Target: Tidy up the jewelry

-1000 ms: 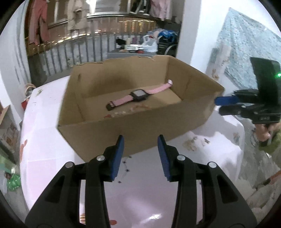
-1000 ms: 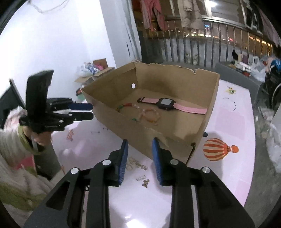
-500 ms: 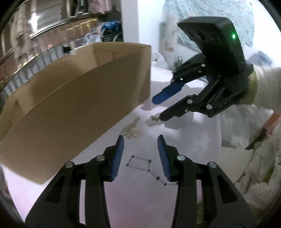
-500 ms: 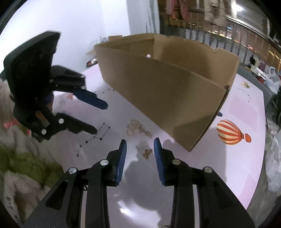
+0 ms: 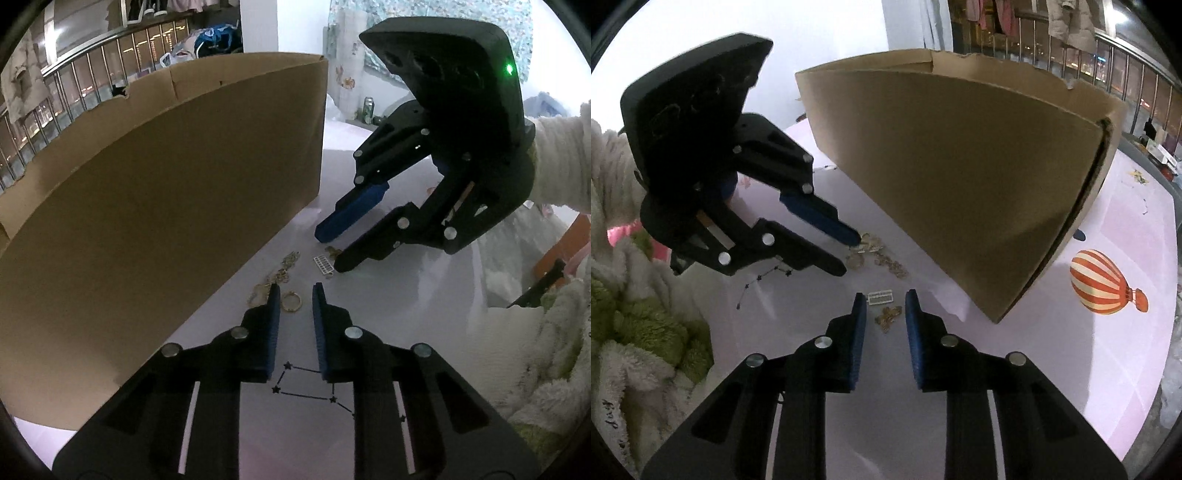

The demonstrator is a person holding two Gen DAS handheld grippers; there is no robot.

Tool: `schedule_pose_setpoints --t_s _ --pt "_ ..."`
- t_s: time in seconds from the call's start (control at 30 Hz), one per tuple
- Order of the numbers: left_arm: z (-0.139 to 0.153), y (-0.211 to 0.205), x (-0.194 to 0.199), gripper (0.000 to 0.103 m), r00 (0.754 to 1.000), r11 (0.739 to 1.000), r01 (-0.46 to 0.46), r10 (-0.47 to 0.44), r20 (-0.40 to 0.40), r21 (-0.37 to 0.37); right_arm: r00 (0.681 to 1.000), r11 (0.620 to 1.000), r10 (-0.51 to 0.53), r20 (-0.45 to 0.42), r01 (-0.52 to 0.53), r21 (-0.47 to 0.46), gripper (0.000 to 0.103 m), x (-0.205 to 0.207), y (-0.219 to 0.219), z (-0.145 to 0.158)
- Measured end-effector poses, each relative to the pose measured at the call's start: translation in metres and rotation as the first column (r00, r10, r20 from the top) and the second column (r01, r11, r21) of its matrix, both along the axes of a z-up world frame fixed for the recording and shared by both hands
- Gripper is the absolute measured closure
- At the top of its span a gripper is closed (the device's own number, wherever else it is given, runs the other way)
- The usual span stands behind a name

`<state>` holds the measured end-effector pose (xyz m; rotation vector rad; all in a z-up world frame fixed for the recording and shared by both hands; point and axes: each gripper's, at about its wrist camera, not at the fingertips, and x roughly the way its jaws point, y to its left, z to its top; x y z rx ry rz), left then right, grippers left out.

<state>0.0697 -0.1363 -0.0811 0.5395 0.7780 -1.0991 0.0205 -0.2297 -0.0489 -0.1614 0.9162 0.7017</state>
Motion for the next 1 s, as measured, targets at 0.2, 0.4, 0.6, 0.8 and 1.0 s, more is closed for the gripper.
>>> schedule_pose_setpoints --t_s 0.2,0.4,0.6,0.8,1.0 --pt "-0.003 -0.006 0.003 0.093 1.000 1.000 0.010 -0.010 0.011 0.015 1.000 1.000 -0.002 0.006 0.002 -0.006 0.086 0.000 -0.001 -0.001" --pt "-0.005 -0.010 -0.005 0.096 1.000 1.000 0.011 -0.012 0.028 0.019 1.000 1.000 -0.020 -0.003 0.020 -0.009 0.095 -0.001 -0.001 -0.002" --pt "-0.004 -0.004 -0.007 0.096 1.000 1.000 0.001 -0.002 0.018 0.027 0.999 0.999 -0.042 -0.022 0.043 0.006 0.095 -0.009 -0.003 -0.002" --pt "-0.003 0.007 -0.017 0.097 1.000 0.999 -0.017 0.017 0.022 0.035 0.999 0.999 -0.034 -0.036 0.034 0.016 0.095 -0.018 0.008 -0.001" --pt "0.000 0.024 -0.014 0.097 0.996 0.996 -0.086 0.085 0.017 0.033 0.999 0.999 -0.011 -0.037 0.013 0.038 0.095 -0.015 0.026 -0.002"
